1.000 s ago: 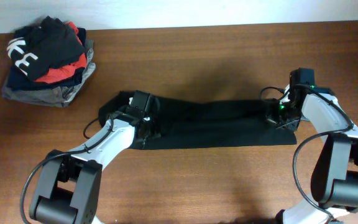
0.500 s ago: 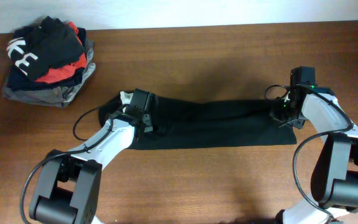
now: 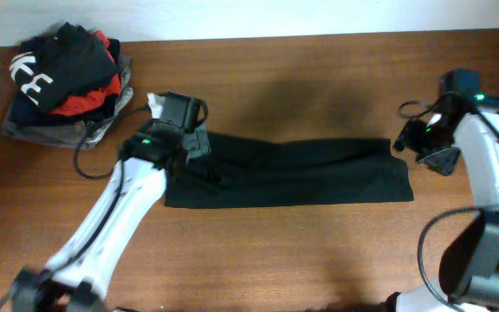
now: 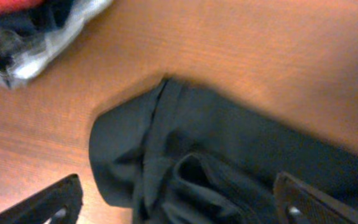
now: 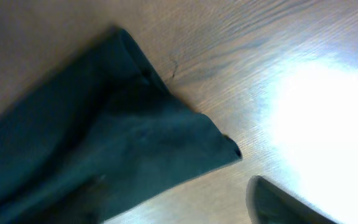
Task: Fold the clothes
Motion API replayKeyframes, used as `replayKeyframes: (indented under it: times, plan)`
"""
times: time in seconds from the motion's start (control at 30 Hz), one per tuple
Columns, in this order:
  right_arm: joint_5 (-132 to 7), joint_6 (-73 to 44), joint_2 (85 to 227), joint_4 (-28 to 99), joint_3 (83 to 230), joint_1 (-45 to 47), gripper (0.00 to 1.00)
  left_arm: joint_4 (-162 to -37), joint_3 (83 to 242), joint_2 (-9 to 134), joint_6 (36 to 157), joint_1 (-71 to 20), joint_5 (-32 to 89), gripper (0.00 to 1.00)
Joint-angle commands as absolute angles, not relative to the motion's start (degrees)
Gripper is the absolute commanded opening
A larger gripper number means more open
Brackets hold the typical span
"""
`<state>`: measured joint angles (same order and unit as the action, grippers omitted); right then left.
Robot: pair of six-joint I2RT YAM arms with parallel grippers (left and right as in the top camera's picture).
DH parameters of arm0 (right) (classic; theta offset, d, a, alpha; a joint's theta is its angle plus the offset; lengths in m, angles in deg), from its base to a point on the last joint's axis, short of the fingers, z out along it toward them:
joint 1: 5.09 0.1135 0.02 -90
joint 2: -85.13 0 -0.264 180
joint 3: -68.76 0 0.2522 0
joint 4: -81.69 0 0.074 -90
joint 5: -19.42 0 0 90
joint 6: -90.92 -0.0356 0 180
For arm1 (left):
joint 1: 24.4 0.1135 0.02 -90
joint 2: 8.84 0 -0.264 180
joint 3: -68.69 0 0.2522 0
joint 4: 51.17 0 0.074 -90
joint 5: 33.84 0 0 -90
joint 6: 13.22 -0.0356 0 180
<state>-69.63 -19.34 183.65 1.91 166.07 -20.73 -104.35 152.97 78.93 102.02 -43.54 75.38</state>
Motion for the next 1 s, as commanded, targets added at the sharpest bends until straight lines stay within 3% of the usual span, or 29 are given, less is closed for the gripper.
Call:
replayKeyframes:
  times: [0.0,0.33,0.53,0.97]
  plan:
    - [-69.23,-20.78,180.26,-0.32,168.65,-24.19,0.99,-106.39,153.75,74.88,101.54,-43.5,70.03,0.99]
    - [-51.4,-7.88,183.21,4.29,165.66,-39.7,0.99,-117.95,153.73,74.1,101.54,-43.52,68.96,0.99]
    - [-51.33,-3.82,185.95,8.68,161.37,-40.16,0.93,-119.24,153.73,74.1,101.54,-43.5,68.96,0.99]
    - [-41.63,11.02,196.48,12.07,158.03,-39.92,0.97,-120.77,153.73,74.1,101.54,-43.52,65.31,0.99]
